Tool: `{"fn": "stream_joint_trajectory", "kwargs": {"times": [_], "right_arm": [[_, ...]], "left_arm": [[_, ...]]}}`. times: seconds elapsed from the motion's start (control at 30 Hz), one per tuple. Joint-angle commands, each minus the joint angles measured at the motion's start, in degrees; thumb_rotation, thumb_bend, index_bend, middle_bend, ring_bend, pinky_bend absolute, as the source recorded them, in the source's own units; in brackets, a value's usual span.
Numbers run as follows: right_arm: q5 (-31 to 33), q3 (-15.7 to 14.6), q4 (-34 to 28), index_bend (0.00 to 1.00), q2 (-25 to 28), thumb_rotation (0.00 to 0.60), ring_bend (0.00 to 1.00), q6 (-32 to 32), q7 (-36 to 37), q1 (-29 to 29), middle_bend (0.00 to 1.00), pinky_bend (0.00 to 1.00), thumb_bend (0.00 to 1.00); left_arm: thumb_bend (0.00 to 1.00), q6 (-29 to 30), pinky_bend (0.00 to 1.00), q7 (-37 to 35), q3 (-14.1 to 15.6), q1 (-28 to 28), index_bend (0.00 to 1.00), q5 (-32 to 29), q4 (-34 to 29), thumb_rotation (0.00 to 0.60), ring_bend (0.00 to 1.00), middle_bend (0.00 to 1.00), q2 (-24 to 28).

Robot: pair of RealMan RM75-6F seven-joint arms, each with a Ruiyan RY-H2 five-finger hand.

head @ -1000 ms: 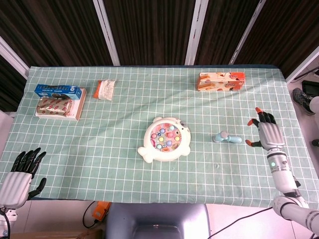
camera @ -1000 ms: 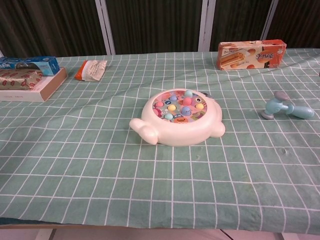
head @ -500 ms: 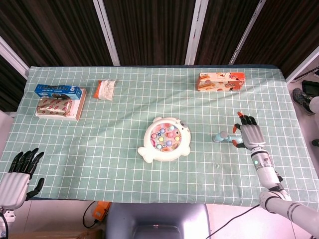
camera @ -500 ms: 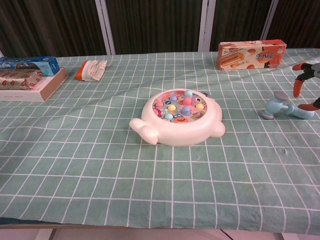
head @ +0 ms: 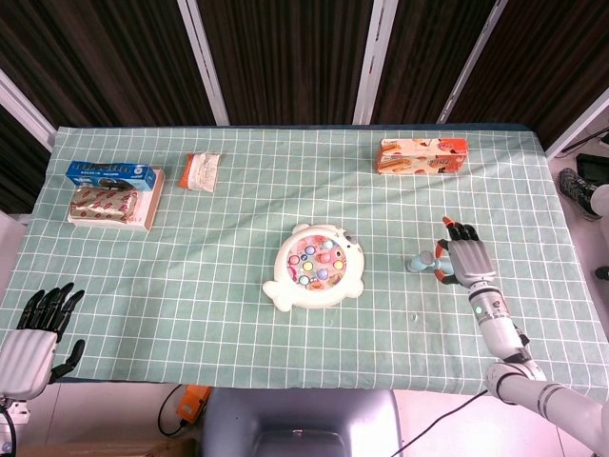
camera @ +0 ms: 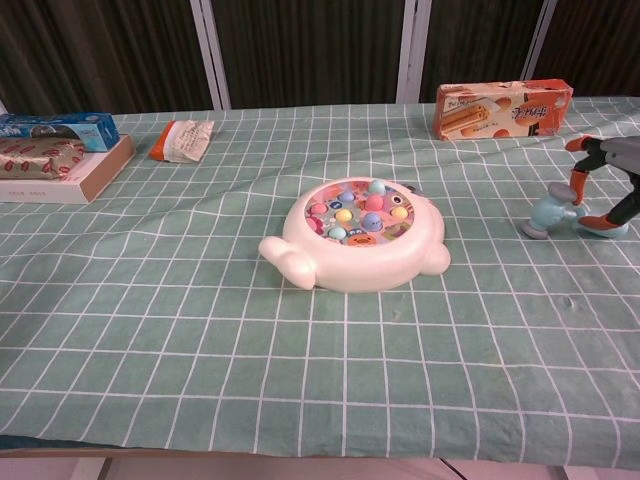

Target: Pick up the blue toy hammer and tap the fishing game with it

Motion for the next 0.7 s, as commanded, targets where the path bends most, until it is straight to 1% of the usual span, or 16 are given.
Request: {"fn": "stream_joint_trajectory", "kwargs": {"times": [0.03, 0.7], "right_arm": [[0.1, 0.0, -0.1, 0.6, -0.1, 0.6, 0.0, 0.0, -0.1, 0.1, 0.0, 0.0, 0.48], [1.1, -0.5, 0.7, 0.63, -1.0, 0.6, 0.0, -0.6, -1.2, 0.9, 0.0, 0.0, 0.5]], "left_arm": [[0.42, 0.1, 0.0, -0.1, 0.0, 0.0, 0.0, 0.0, 0.0, 0.6, 0.0, 0.0, 0.0], [0.42, 0.0, 0.0, -0.4, 0.1, 0.0, 0.0, 0.2, 0.0, 0.6, 0.0, 0.0, 0.2]]}}
